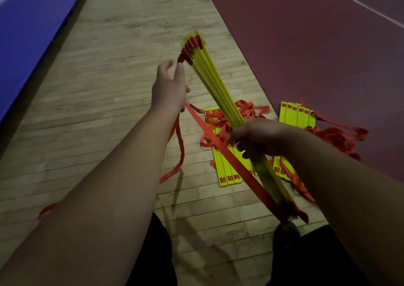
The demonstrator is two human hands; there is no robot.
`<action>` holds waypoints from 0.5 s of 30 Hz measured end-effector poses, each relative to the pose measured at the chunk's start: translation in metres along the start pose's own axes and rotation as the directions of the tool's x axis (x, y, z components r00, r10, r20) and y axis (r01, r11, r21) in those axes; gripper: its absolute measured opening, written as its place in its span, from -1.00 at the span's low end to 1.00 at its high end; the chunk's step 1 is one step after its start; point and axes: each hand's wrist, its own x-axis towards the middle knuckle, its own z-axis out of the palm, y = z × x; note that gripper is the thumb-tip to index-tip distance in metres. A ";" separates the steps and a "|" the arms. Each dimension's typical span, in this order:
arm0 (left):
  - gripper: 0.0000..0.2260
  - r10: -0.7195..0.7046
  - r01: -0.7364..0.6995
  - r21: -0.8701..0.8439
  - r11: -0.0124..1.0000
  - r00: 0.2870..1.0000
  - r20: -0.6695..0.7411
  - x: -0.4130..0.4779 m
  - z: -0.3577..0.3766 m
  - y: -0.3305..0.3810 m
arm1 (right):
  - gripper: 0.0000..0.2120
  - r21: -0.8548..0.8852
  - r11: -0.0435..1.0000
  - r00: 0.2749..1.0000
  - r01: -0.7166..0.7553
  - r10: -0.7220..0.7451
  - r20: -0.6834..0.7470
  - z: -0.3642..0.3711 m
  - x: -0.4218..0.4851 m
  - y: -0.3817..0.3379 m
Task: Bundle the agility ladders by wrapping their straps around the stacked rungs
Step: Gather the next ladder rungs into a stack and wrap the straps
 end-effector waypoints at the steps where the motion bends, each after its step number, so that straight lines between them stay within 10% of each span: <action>1: -0.61 0.002 -0.002 -0.018 1.000 1.000 0.000 0.001 0.000 0.000 | -0.67 0.002 1.000 1.000 -0.002 0.002 0.003 0.000 0.001 0.000; 7: -0.61 -0.061 0.061 -0.129 0.990 0.998 0.005 0.006 -0.004 0.003 | -0.87 0.052 0.998 0.999 -0.020 0.019 0.027 -0.003 0.001 0.000; 15: -0.67 -0.074 0.094 -0.306 0.947 0.994 0.077 0.018 -0.007 -0.004 | -0.60 0.009 1.000 0.994 0.007 -0.008 0.113 -0.003 0.000 0.000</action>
